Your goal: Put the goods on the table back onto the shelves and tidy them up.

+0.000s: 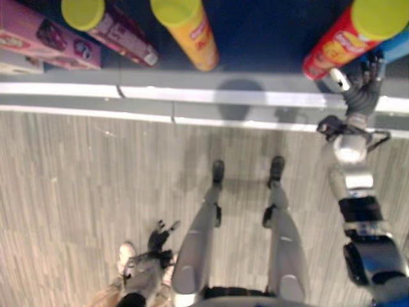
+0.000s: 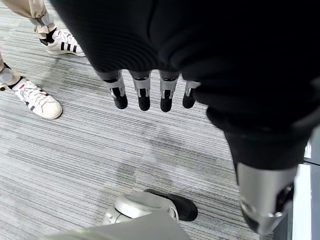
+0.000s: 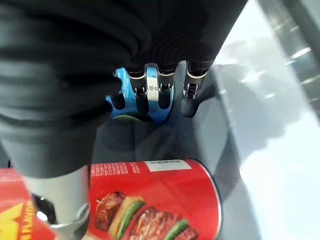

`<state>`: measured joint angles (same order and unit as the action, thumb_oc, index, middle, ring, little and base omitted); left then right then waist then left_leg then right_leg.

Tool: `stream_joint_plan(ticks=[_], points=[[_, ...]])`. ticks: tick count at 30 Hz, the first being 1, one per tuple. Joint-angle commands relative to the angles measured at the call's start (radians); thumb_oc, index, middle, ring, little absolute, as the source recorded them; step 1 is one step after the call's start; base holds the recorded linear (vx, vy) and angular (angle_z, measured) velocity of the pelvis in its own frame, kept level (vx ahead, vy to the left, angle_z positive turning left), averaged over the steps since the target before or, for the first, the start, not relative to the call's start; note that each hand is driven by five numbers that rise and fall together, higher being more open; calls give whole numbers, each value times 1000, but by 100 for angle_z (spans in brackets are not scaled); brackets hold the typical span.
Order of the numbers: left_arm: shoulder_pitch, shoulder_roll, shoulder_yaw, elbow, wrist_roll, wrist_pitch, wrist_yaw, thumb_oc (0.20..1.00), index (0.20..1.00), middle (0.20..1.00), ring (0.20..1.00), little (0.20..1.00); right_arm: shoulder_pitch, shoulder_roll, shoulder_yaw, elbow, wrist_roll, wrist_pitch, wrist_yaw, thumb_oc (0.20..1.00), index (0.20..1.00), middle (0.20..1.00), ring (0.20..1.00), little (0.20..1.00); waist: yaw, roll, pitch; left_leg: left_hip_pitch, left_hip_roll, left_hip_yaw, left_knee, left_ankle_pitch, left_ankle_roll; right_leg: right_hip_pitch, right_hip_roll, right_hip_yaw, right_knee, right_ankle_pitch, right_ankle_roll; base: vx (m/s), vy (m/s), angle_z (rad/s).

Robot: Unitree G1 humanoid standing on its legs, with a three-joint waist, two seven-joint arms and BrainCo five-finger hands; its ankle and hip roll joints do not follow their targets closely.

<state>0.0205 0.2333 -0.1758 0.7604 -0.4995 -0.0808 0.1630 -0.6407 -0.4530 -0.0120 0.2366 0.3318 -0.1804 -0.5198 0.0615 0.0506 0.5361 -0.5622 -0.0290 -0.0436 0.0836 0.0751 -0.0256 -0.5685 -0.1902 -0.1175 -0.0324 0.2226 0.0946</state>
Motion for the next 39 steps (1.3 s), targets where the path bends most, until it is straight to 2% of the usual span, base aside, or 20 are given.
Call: stream_joint_plan(ticks=[1, 11, 15, 21, 32, 39], points=[[23, 40, 3, 27, -17, 0, 2, 1000, 1000, 1000, 1000, 1000, -20, -61, -19, -24, -39, -24, -17, 1000, 1000, 1000, 1000, 1000, 23, 27, -16, -19, 55, -7, -48, 12, -79, 11, -49, 32, 134, -144, 75, 0, 0, 0], [20, 44, 5, 43, -10, -1, -2, 1000, 1000, 1000, 1000, 1000, -73, -107, 12, -1, -89, -1, -16, 1000, 1000, 1000, 1000, 1000, 37, 38, -16, -9, 58, -10, -52, 13, -82, 20, -47, 24, 144, -155, 75, 2, -3, 0], [15, 42, 13, 45, -12, -3, -1, 1000, 1000, 1000, 1000, 1000, -49, -117, 21, -36, -135, 8, -7, 1000, 1000, 1000, 1000, 1000, 34, 34, -16, -10, 59, -12, -51, 13, -82, 15, -47, 23, 150, -159, 74, 0, 0, 0], [16, 36, 33, 61, 14, -7, -8, 1000, 1000, 1000, 1000, 1000, 44, -163, 33, -110, -281, 39, 28, 1000, 1000, 1000, 1000, 1000, 20, 15, -16, -19, 63, -11, -48, 13, -83, 5, -45, 18, 155, -160, 74, 0, 0, 0], [24, 52, 41, 62, 21, -20, -17, 1000, 1000, 1000, 1000, 1000, 10, -229, 52, -51, -307, 43, 34, 1000, 1000, 1000, 1000, 1000, 25, 12, -16, -22, 66, -10, -46, 14, -85, 1, -46, 16, 158, -158, 76, 0, 0, 0], [23, 62, 35, 73, 15, -23, -20, 1000, 1000, 1000, 1000, 1000, -71, -260, 73, 11, -263, 39, 30, 1000, 1000, 1000, 1000, 1000, 36, 13, -16, -17, 66, -12, -48, 14, -86, 3, -45, 16, 160, -158, 75, 0, 0, 0]])
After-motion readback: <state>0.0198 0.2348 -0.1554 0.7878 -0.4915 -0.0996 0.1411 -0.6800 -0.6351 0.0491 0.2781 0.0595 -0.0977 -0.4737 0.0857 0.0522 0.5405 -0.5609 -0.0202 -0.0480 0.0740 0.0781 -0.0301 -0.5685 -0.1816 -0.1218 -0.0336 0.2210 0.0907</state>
